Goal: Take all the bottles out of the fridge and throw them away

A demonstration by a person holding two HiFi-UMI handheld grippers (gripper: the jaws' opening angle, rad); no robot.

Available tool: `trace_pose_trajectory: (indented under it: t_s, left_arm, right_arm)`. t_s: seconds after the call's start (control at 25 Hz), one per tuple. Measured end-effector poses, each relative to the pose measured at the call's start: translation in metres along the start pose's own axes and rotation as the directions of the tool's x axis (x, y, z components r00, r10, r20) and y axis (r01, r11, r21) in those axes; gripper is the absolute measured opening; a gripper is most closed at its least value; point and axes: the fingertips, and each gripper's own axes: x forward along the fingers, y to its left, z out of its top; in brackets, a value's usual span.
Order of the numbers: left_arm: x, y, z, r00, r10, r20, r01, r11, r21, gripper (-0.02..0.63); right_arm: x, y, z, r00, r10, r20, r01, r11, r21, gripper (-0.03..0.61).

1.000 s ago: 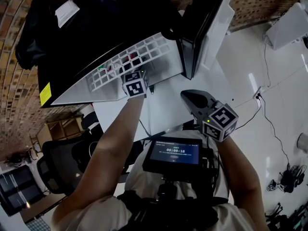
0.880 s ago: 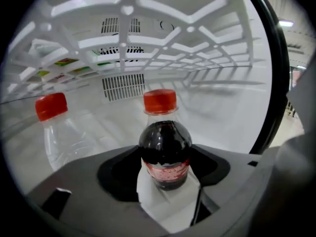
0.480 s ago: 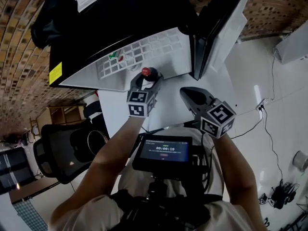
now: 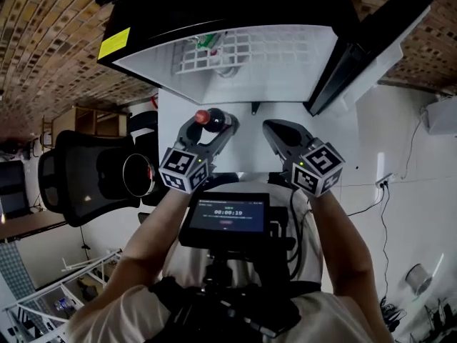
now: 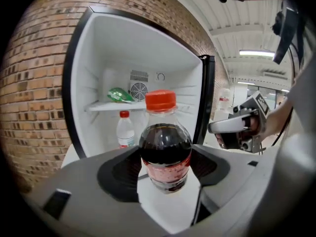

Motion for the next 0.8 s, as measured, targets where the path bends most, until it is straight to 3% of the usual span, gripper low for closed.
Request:
trace_pose_trajectory:
  t_s: [0.2,0.48,0.8]
  left_arm:
    - [-0.047,0.023,-0.007,0.997,0.068,0.038,-0.066,0.996,-0.054,0.316]
    - [-0.099,0.06,-0.035,0.99,0.133,0.05,-0.126,0.983,-0.131,0.316]
    - [-0.174,0.131,-0.084,0.962,0.269,0.042,-0.252,0.94,-0.232,0.316]
  right_arm:
    - [0.031,0.025,-0.013,0.995,0.08,-0.063,-0.082,0.996,-0.038,0.003]
    - [0.082,0.063,-0.022,0.983,0.131,-0.132,-0.142,0.987,-0.076,0.003]
    - [0.157,0.128,-0.05,0.951,0.225,-0.214,-0.245,0.967,-0.07,0.003]
